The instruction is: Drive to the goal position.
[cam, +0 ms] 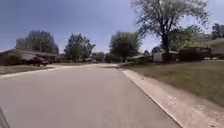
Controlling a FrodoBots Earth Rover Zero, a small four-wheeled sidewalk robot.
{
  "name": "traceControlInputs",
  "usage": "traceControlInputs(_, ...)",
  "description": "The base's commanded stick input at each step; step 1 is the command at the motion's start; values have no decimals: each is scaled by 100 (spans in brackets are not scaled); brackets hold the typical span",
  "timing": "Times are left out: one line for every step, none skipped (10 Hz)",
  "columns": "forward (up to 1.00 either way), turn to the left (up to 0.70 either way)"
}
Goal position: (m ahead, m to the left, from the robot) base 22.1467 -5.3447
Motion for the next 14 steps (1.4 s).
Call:
traceControlInputs(70, 0)
traceControlInputs(70, 0)
traceControlInputs(70, 0)
traceControlInputs(70, 0)
traceControlInputs(70, 0)
traceControlInputs(70, 0)
traceControlInputs(70, 0)
traceControlInputs(70, 0)
traceControlInputs(70, 0)
traceControlInputs(70, 0)
traceControlInputs(70, 0)
traceControlInputs(70, 0)
traceControlInputs(70, 0)
traceControlInputs(70, 0)
